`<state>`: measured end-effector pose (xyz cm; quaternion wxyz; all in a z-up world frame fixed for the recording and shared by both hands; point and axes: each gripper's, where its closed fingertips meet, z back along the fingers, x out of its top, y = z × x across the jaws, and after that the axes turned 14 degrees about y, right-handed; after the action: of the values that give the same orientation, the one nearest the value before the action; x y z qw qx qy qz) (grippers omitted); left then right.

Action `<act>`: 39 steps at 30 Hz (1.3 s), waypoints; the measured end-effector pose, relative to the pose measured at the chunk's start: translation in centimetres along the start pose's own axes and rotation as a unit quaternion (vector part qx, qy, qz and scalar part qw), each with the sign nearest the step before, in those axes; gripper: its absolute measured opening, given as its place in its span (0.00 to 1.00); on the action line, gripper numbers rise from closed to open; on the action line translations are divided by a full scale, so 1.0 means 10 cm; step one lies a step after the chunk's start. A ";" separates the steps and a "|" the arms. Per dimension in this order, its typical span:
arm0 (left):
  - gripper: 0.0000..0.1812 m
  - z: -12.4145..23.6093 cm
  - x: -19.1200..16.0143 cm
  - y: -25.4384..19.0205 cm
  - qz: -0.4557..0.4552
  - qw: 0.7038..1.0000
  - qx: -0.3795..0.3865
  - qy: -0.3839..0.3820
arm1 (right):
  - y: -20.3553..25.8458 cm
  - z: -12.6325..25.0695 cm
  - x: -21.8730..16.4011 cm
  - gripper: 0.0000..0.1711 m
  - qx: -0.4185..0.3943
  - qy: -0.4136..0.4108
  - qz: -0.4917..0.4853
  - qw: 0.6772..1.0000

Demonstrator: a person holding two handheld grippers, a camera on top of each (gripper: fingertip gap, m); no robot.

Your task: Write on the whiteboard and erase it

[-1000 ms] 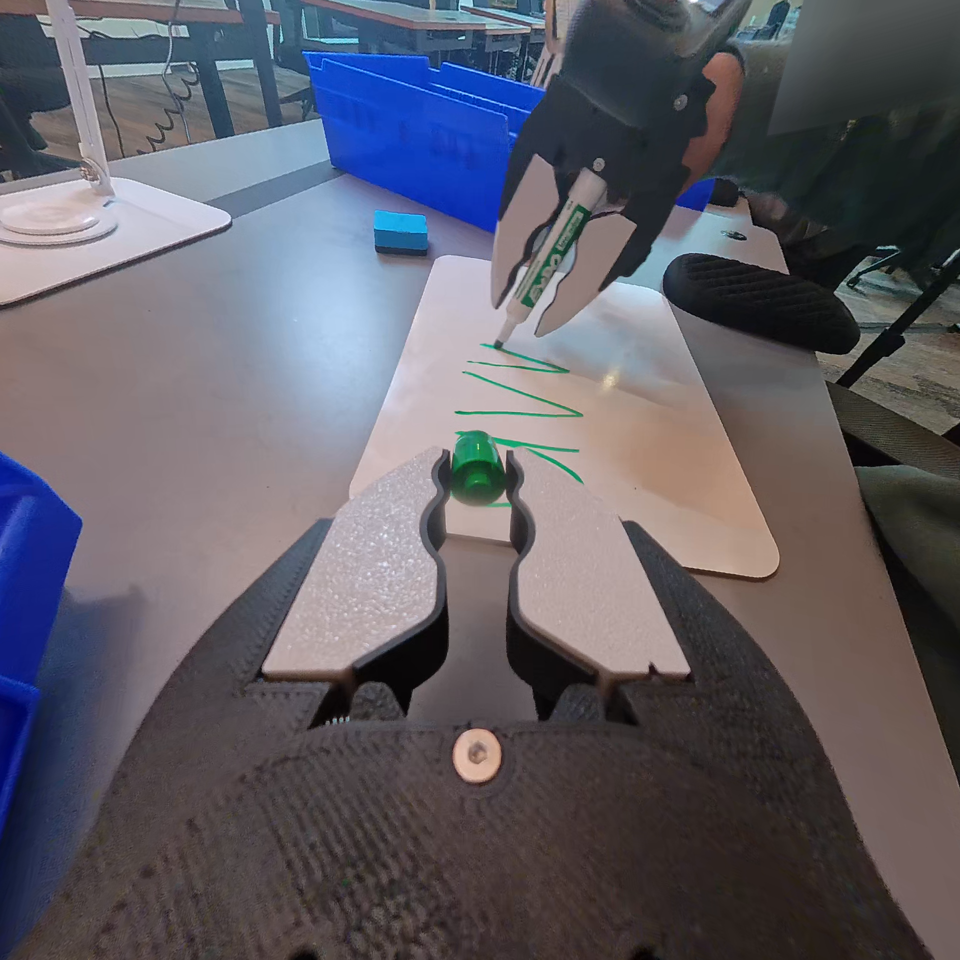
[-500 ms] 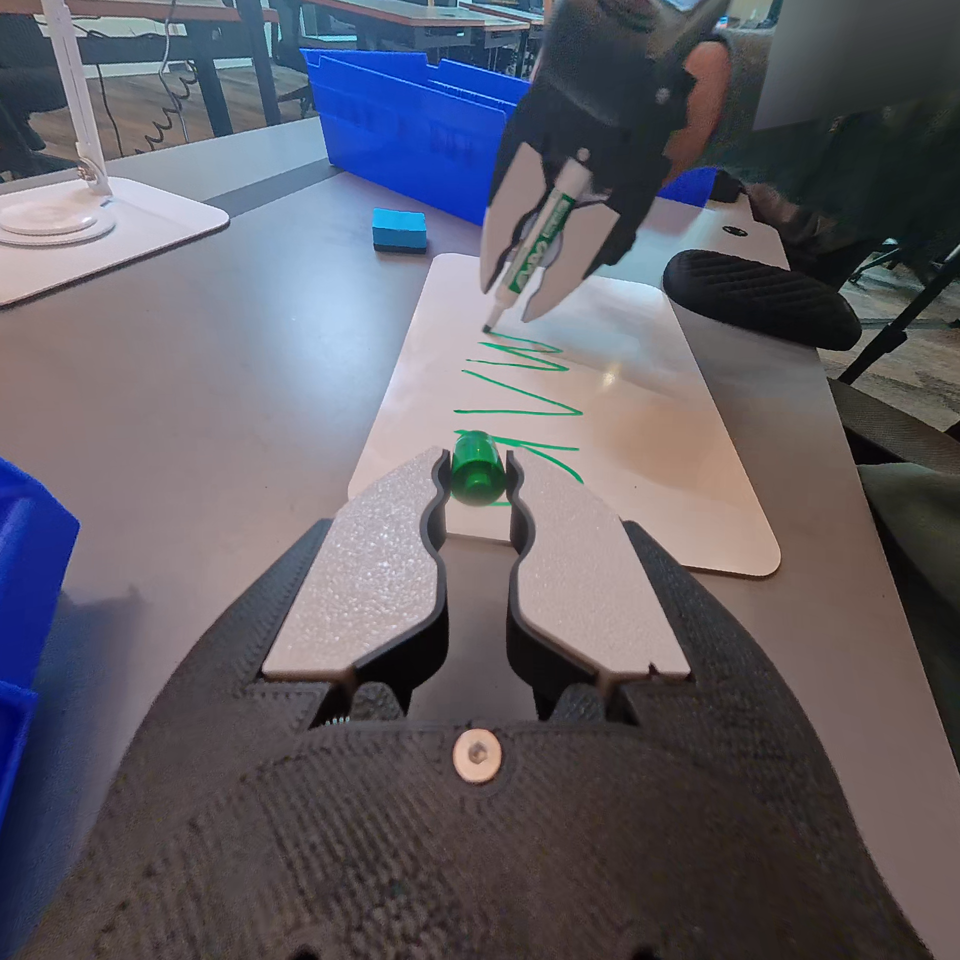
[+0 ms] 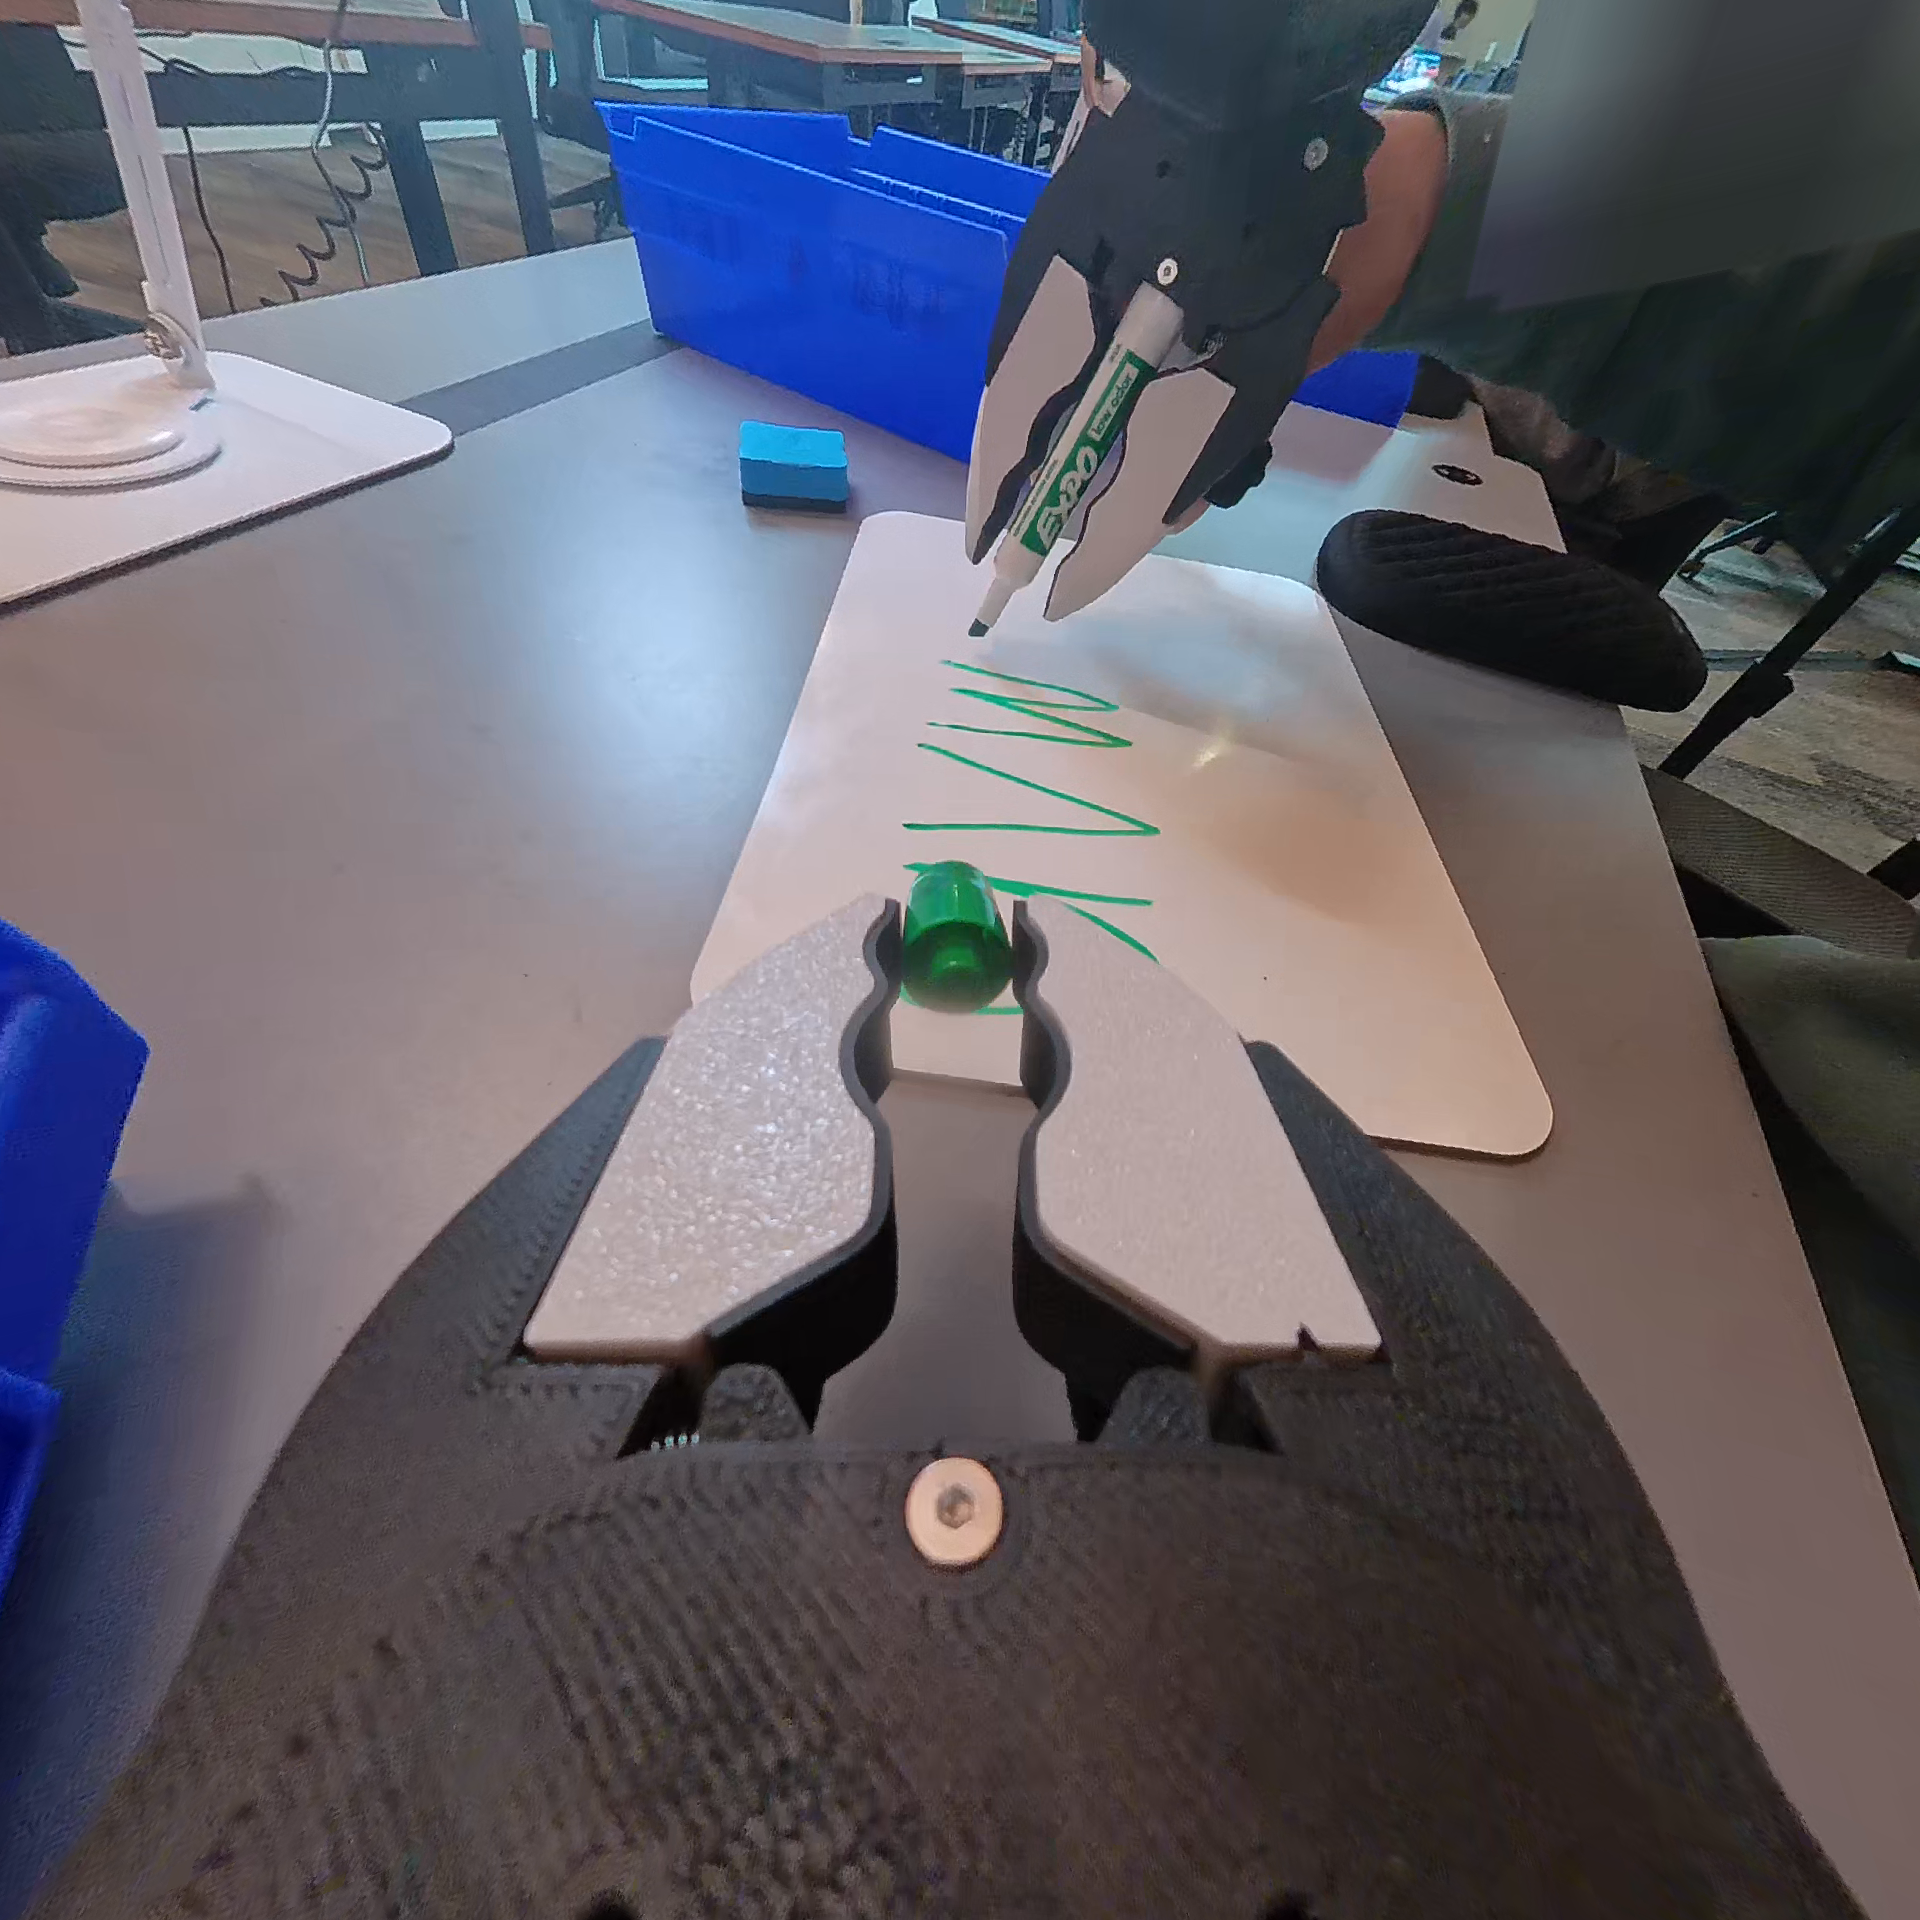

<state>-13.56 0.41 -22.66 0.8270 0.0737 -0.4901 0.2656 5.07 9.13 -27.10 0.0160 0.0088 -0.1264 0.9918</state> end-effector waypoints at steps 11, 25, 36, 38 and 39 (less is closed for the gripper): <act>0.11 0.00 0.00 -0.02 -0.006 1.000 -0.001 0.000 | -0.03 -0.01 0.02 0.20 -0.003 0.008 0.005 1.000; 0.11 0.00 -0.01 -0.05 -0.024 1.000 0.001 0.005 | -0.03 -0.04 0.04 0.20 0.004 0.007 0.008 1.000; 0.11 -0.01 -0.02 -0.05 -0.019 1.000 -0.003 0.007 | -0.02 -0.07 -0.01 0.20 0.000 0.021 0.015 1.000; 0.11 -0.01 -0.02 -0.05 -0.019 1.000 -0.003 0.008 | 0.01 -0.06 -0.05 0.20 0.003 0.023 0.015 1.000; 0.11 -0.01 -0.02 -0.05 -0.019 1.000 -0.003 0.008 | 0.04 -0.06 -0.08 0.20 0.003 0.026 0.016 1.000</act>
<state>-13.29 -0.08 -22.85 0.8362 0.0781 -0.4825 0.2488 5.81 8.89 -27.76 0.0039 -0.0191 -0.1236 0.9921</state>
